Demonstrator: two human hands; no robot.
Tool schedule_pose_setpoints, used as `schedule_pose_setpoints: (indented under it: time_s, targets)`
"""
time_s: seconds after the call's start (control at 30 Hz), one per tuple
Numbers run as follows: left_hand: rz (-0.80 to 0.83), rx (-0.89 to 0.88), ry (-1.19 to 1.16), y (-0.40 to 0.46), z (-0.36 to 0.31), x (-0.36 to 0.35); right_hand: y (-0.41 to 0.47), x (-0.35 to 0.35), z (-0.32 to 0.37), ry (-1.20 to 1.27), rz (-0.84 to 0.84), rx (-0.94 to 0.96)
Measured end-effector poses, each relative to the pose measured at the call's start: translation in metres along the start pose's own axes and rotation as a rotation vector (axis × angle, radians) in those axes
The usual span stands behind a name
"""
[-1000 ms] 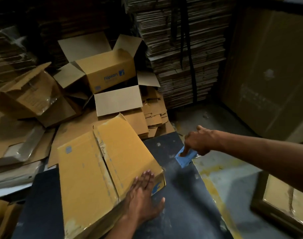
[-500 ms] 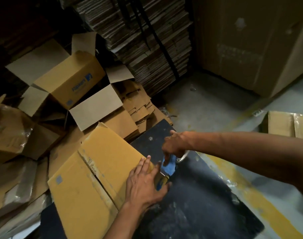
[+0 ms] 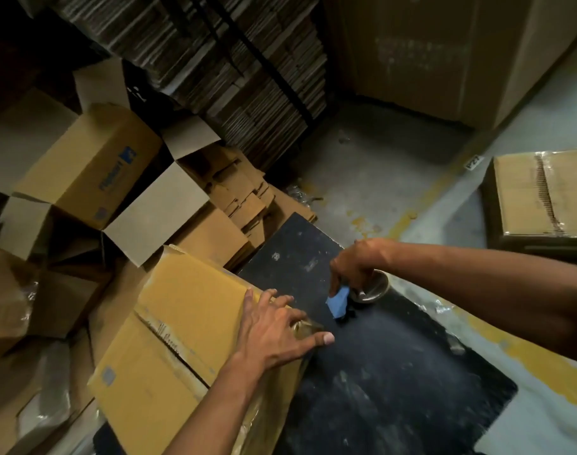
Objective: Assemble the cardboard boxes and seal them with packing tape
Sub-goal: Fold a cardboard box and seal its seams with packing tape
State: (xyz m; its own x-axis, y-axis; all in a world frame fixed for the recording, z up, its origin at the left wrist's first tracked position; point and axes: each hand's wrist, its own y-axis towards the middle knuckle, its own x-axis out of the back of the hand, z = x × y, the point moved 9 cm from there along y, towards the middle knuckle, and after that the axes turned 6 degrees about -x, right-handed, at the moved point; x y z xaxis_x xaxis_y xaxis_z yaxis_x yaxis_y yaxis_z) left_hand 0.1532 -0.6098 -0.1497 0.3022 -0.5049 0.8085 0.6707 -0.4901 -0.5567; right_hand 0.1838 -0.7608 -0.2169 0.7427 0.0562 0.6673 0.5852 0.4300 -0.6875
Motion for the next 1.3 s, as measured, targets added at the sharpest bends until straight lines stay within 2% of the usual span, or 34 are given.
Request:
schedule_pose_setpoints:
  time_s: [0.2, 0.3, 0.37, 0.43, 0.53, 0.6, 0.67, 0.73, 0.83, 0.97, 1.17, 1.3]
  targets:
    - [0.139, -0.060, -0.029, 0.023, -0.007, -0.003, 0.012, -0.023, -0.020, 0.209, -0.045, -0.037]
    - [0.161, -0.091, -0.105, 0.026, -0.005, -0.002, 0.012, -0.026, -0.018, 0.217, -0.097, -0.034]
    - [0.047, -0.100, -0.250, 0.027, 0.003, 0.001, 0.013, -0.026, -0.018, 0.212, -0.165, -0.034]
    - [-0.168, -0.078, -0.382, 0.022, 0.017, 0.008, 0.015, -0.026, -0.021, 0.230, -0.232, -0.040]
    - [-0.425, -0.022, -0.436, 0.008, 0.039, 0.006, 0.016, -0.032, -0.022, 0.197, -0.272, -0.062]
    - [-0.478, -0.022, -0.437, 0.000, 0.045, -0.002, 0.011, -0.032, -0.023, 0.129, -0.353, -0.132]
    - [-0.449, -0.052, -0.438, -0.004, 0.042, -0.013, -0.002, -0.025, -0.014, 0.126, -0.521, -0.153]
    - [-0.437, -0.078, -0.444, -0.007, 0.038, -0.021, -0.019, -0.022, 0.007, 0.430, -0.645, -0.036]
    - [-0.488, -0.079, -0.485, -0.008, 0.037, -0.026, -0.036, -0.043, 0.046, 0.997, -0.671, 0.098]
    - [-0.535, -0.065, -0.523, -0.005, 0.038, -0.028, -0.016, -0.084, 0.090, 1.376, -0.717, 0.121]
    - [-0.579, -0.117, -0.531, -0.004, 0.040, -0.032, 0.004, -0.111, 0.134, 1.493, -0.996, -0.014]
    - [-0.613, -0.134, -0.509, -0.001, 0.039, -0.035, 0.012, -0.106, 0.163, 1.308, -1.183, -0.080]
